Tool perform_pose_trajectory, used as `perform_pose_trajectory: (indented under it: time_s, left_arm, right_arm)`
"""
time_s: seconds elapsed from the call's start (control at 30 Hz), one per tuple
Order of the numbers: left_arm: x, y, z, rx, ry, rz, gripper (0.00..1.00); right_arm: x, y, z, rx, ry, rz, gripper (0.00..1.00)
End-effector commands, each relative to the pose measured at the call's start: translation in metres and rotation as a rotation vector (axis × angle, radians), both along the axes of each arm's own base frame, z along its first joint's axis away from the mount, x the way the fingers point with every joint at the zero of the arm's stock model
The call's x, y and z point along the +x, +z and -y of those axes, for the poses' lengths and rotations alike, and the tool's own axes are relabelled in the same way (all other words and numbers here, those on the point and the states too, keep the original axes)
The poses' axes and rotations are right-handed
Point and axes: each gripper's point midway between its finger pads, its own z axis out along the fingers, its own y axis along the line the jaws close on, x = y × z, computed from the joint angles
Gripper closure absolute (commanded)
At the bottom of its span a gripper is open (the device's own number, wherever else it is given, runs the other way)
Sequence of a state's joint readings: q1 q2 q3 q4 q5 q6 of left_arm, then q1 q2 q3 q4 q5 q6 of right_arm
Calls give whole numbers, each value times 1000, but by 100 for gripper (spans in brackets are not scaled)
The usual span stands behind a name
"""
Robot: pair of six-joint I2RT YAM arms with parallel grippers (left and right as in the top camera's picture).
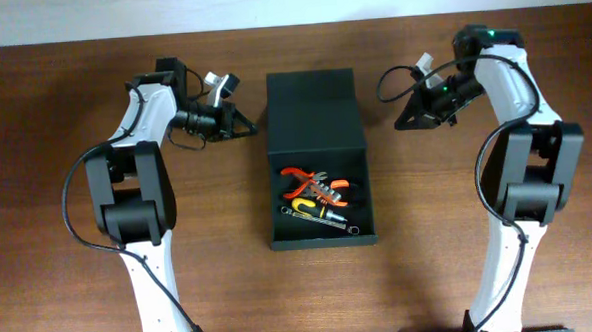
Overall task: Pack container
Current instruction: 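Raise the left gripper and bring both grippers to the box lid, then grip the upright lid edges with both grippers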
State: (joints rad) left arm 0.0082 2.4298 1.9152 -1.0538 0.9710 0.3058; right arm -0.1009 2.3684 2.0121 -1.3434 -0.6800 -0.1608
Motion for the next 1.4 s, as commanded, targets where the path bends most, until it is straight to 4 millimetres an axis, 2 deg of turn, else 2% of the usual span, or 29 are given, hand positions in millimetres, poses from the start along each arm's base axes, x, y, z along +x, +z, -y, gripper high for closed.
perform_pose_trajectory:
  time_s: [0.0,0.2,0.53,0.67,0.83,1.13,1.37]
  left_arm:
    - [-1,-13,-2,10,2,-24,98]
    - [-5,-32,-1,8,-1,-68,98]
    - [-4,-36,5,6,-8,-58,98]
    - [-2,-36,14,7,-18,-47,98]
    - [0,-36,22,7,-19,-40,98]
    - [0,-37,23,6,-18,-46,98]
    - [0,-37,23,7,-9,-58,98]
  right_arm:
    - [1,-11,-5,30,21,-6,96]
    - [-2,-27,-6,35,20,-43,96]
    - [-1,-31,-9,35,27,-39,96]
    - [-2,-31,-17,34,45,-40,96]
    - [-6,-41,-37,34,90,-54,96]
    - [-8,-56,-59,106,97,-85,96]
    - [-8,-63,-62,126,96,-94,96]
